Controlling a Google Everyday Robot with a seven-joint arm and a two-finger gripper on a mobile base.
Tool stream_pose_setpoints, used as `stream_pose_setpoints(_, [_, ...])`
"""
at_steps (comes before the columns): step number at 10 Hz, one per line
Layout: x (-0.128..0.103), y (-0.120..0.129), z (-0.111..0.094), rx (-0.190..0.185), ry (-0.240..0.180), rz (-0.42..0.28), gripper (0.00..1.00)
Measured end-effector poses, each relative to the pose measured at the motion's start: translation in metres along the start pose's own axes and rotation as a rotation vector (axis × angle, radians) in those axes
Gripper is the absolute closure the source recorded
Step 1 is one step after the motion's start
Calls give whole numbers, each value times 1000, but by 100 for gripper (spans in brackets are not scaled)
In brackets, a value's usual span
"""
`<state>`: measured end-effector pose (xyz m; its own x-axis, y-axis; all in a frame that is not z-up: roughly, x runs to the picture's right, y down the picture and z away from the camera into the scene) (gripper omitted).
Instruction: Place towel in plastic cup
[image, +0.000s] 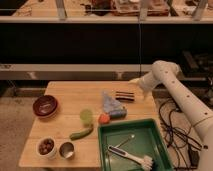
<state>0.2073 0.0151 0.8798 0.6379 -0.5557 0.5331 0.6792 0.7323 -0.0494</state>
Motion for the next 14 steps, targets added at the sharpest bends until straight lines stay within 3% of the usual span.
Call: stream_pose_setpoints(14, [0, 1, 0, 0, 0, 1, 20])
